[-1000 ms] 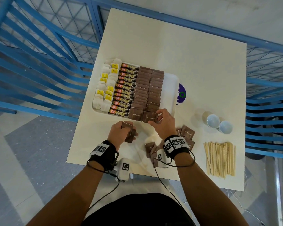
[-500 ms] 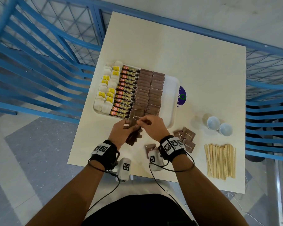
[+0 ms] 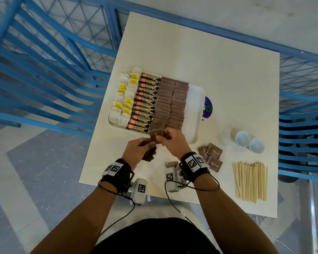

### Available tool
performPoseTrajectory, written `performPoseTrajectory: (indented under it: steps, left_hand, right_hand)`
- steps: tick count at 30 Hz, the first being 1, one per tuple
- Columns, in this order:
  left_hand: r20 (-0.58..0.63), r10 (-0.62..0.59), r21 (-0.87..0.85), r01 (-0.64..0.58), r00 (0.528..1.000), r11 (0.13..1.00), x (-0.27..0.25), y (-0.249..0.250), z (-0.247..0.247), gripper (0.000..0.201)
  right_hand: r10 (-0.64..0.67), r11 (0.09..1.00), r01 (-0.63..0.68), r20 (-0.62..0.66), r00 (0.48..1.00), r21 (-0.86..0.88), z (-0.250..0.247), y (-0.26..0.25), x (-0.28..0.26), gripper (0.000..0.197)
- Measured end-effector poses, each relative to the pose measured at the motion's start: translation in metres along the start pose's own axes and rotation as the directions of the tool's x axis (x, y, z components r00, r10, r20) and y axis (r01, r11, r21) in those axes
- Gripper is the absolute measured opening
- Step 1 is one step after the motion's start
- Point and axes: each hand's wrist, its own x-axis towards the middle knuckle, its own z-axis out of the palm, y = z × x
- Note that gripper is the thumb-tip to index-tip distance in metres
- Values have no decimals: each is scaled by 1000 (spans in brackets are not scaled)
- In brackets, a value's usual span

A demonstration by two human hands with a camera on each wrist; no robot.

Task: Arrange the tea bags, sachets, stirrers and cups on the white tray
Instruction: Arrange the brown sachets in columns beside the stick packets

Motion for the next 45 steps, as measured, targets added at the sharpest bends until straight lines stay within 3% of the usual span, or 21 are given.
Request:
performPoseTrajectory:
  steps: [4, 7, 11, 18, 24, 28, 31, 37, 45]
  left_hand:
    - [-25, -57, 7, 57, 998, 998, 0, -4, -10, 22]
    - [-48, -72, 31, 74, 996, 997, 1, -9, -18, 29]
    - [-51, -51, 40, 53, 997, 998, 0, -11, -26, 31]
    - [-48, -45, 63, 48, 998, 997, 4, -14, -34, 36]
    - [-50, -14, 61, 17, 999, 998, 10, -15, -35, 29]
    - [-59, -11, 62, 15, 998, 998, 13, -12, -33, 28]
    - [-80, 15, 81, -9, 997, 997, 15, -9, -31, 28]
    - [-94, 25, 115, -14, 995, 993, 18, -5, -23, 29]
    - [-92, 17, 90, -9, 996, 996, 17, -2, -20, 27]
  right_hand:
    - [-48, 994, 32, -153, 987, -105, -9, -8, 13, 13]
    - [-128, 968, 101, -110, 986, -228, -7, -13, 24, 16]
    - [-143, 958, 125, -51, 988, -260, 2, -11, 34, 17]
    - [-203, 936, 163, -102, 974, -312, 8, -7, 31, 14]
    - [-204, 941, 157, -132, 970, -299, 9, -4, 28, 26]
    - [-254, 954, 193, -280, 926, -229, 4, -1, 23, 24]
    - [-216, 969, 154, -369, 904, -191, 0, 7, 17, 22]
    - [-174, 943, 107, -192, 966, -314, 8, 18, 8, 26]
    - [-204, 940, 136, -195, 959, -313, 8, 17, 8, 26]
